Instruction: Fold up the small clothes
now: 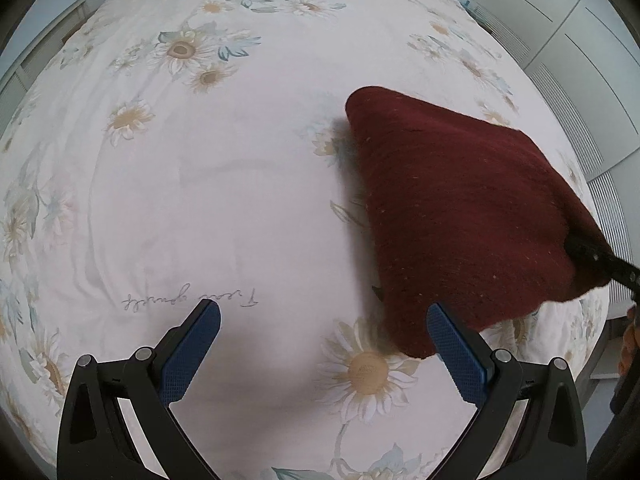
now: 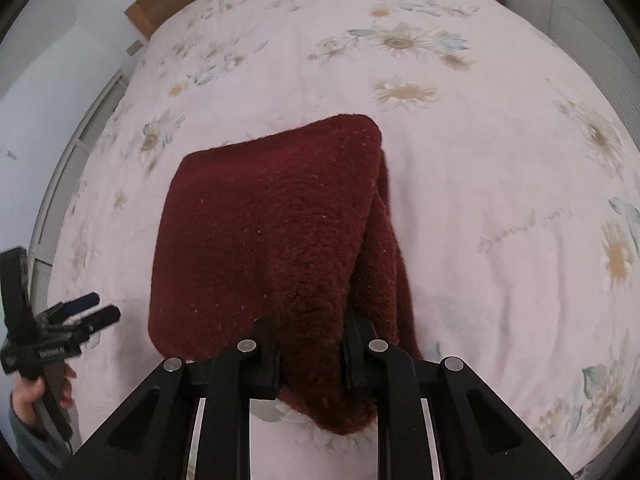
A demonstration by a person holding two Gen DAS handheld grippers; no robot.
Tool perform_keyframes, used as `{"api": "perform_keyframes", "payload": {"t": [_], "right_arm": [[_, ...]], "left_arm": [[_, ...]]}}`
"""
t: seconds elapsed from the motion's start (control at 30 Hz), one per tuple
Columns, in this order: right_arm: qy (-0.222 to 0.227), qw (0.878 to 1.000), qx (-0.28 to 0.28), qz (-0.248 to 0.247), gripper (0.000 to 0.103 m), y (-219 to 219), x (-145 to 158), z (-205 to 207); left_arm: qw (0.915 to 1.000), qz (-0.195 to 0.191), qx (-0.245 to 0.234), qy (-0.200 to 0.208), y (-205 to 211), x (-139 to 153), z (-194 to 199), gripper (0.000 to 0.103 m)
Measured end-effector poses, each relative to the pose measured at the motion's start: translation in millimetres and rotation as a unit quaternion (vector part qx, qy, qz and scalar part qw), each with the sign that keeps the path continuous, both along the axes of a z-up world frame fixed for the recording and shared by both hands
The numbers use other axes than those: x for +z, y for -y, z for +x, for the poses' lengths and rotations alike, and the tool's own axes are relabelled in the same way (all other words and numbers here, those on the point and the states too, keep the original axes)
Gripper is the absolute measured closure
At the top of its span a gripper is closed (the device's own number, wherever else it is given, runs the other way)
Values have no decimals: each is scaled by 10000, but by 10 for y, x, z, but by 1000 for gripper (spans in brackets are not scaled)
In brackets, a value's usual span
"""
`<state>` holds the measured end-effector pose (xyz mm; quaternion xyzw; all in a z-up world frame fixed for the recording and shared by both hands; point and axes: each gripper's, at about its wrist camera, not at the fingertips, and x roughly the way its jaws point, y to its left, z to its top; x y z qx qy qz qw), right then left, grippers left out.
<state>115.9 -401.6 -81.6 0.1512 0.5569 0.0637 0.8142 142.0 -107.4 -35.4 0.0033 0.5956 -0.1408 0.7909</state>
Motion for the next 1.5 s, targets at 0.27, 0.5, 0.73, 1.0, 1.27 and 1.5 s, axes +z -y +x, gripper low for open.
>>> {"api": "perform_keyframes", "payload": {"t": [0.27,0.5,0.73,1.0,1.27,1.5], "right_arm": [[-344,9987,-263,-262,75,81,-422,-50],[-323,9969,-263,-672,32,57,-290,-6],[-93,9972,-275,-693,24,141,-36,13],[-139,9985,-119,-518,9,63,12,383],[-661,9966,15,-483,1,35,-504,573],[-638,9964,-151,542,1,283,-871,499]], "left_arm": [[9998,-30,-173,-134,130,-100,-34,1],[9996,-61,-141,-222,144,-173,54,1],[9990,-188,-263,-313,225,-178,134,1],[9988,-310,-287,-261,451,-96,392,1],[9967,-415,-423,-549,813,-338,585,1],[9959,-344,-408,-725,886,-725,566,1]]}}
